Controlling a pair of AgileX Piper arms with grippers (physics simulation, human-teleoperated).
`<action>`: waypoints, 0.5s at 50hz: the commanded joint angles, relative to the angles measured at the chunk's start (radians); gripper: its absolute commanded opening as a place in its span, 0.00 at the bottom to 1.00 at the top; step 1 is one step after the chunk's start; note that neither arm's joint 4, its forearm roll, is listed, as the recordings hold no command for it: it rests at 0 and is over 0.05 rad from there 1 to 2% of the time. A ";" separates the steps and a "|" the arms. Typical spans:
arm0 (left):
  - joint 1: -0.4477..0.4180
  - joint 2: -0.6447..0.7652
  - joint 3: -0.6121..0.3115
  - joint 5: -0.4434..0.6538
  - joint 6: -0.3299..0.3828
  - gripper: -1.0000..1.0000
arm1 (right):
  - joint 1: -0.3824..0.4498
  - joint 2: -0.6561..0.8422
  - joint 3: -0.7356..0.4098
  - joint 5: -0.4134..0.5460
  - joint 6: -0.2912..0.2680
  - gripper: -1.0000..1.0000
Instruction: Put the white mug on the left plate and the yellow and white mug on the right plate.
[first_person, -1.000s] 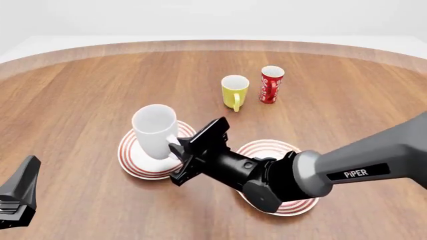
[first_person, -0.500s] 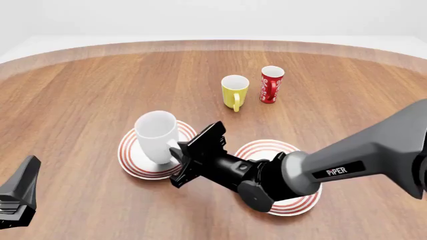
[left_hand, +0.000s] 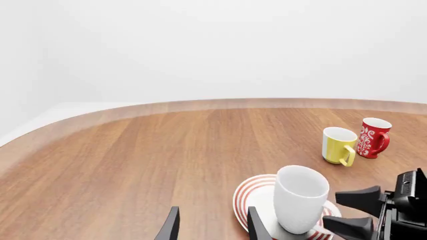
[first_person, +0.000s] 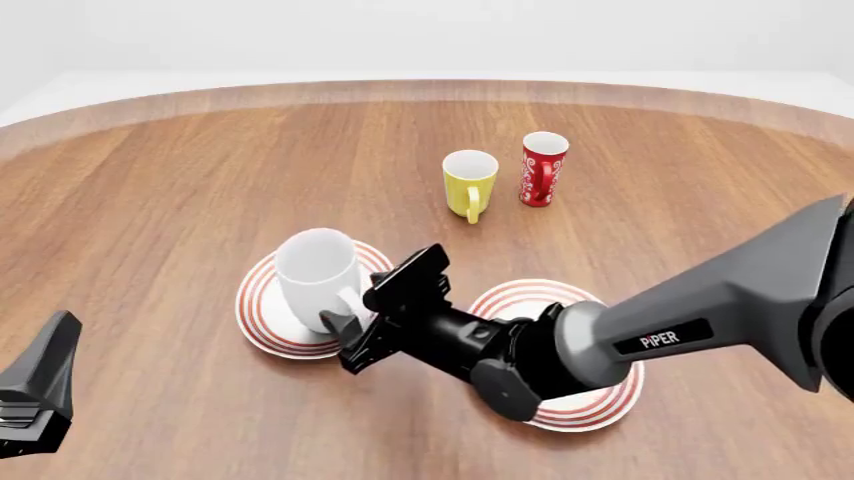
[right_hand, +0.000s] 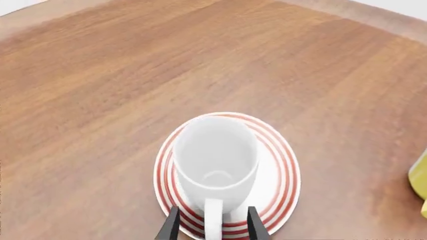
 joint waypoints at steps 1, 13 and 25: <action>0.000 0.000 0.000 0.000 0.000 1.00 | 0.004 0.011 -0.006 0.001 0.022 1.00; 0.000 0.000 0.000 0.000 0.000 1.00 | 0.008 -0.041 0.024 0.003 0.019 1.00; 0.000 0.000 0.000 0.000 0.000 1.00 | 0.004 -0.109 0.061 0.007 0.007 1.00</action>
